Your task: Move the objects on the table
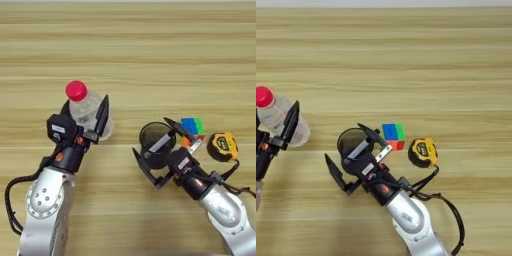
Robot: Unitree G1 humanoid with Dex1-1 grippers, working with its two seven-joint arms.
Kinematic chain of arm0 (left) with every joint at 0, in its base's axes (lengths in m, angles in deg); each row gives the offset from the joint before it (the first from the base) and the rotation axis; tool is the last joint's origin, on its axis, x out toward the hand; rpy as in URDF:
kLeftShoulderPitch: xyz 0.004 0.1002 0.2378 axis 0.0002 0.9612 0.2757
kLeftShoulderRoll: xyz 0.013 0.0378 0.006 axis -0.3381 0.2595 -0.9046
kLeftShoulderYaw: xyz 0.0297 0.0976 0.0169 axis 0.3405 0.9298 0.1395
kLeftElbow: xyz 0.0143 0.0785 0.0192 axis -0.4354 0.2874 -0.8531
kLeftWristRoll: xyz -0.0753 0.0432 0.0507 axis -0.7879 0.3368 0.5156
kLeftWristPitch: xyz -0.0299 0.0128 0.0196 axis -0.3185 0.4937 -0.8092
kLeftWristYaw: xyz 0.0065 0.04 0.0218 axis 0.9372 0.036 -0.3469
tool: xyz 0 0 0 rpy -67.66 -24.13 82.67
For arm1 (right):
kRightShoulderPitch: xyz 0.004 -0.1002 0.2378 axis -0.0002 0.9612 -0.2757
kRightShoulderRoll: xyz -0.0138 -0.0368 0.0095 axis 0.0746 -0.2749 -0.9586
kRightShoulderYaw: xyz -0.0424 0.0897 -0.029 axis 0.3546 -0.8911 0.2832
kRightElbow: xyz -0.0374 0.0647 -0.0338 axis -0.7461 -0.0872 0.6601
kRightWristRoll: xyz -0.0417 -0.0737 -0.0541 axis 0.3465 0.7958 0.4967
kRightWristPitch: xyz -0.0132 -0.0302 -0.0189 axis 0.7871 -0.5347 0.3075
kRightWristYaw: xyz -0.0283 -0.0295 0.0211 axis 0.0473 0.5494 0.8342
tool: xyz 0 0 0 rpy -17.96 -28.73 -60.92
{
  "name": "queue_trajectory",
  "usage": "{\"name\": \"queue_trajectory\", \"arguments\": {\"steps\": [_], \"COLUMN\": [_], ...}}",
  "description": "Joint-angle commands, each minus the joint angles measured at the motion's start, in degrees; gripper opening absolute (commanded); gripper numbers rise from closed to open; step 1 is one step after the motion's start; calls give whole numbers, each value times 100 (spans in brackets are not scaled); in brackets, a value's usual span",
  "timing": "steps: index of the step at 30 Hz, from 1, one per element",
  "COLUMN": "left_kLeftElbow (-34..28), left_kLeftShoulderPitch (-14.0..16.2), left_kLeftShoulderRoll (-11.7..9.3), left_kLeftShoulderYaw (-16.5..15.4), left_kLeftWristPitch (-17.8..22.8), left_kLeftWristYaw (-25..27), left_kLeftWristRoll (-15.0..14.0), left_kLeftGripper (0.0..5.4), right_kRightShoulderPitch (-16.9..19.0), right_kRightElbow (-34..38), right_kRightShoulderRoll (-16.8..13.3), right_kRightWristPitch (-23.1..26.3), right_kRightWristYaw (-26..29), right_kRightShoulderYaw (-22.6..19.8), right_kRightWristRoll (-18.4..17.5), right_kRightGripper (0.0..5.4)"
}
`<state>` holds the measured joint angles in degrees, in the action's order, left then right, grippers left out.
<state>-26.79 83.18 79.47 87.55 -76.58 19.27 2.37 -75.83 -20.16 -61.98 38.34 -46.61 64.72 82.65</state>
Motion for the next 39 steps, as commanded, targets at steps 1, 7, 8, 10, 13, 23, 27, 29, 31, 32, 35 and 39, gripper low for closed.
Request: {"name": "queue_trajectory", "arguments": {"steps": [1,7,8,10,13,23,27,29,31,32,35,39], "left_kLeftElbow": [-200,-77,-66,-5,80,349,451,493,509,508,497,485], "left_kLeftShoulderPitch": [18,47,54,56,58,21,14,15,24,28,37,45], "left_kLeftShoulderRoll": [-44,-44,-47,-60,-85,-99,-81,-61,-52,-51,-48,-39], "left_kLeftShoulderYaw": [114,383,420,484,559,611,651,700,744,756,778,795], "left_kLeftWristPitch": [52,97,100,110,125,146,128,122,109,103,94,89], "left_kLeftWristYaw": [109,208,215,237,274,288,293,288,290,289,274,260], "left_kLeftWristRoll": [-41,62,85,127,173,252,262,285,303,307,311,317], "left_kLeftGripper": [316,316,316,316,316,316,316,316,316,316,316,316], "right_kRightShoulderPitch": [-220,-521,-568,-656,-773,-1221,-1370,-1448,-1533,-1569,-1624,-1650], "right_kRightElbow": [-195,-549,-603,-698,-779,-1144,-1266,-1378,-1552,-1638,-1834,-2028], "right_kRightShoulderRoll": [35,184,190,239,326,614,687,730,797,822,873,932], "right_kRightWristPitch": [43,80,79,92,124,162,181,182,188,178,125,79], "right_kRightWristYaw": [-48,-141,-168,-173,-199,-299,-314,-327,-319,-313,-265,-181], "right_kRightShoulderYaw": [161,356,385,433,483,575,558,553,512,489,461,487], "right_kRightWristRoll": [268,472,528,533,568,545,493,496,427,386,261,133], "right_kRightGripper": [540,540,540,540,540,540,540,540,540,540,540,540]}}
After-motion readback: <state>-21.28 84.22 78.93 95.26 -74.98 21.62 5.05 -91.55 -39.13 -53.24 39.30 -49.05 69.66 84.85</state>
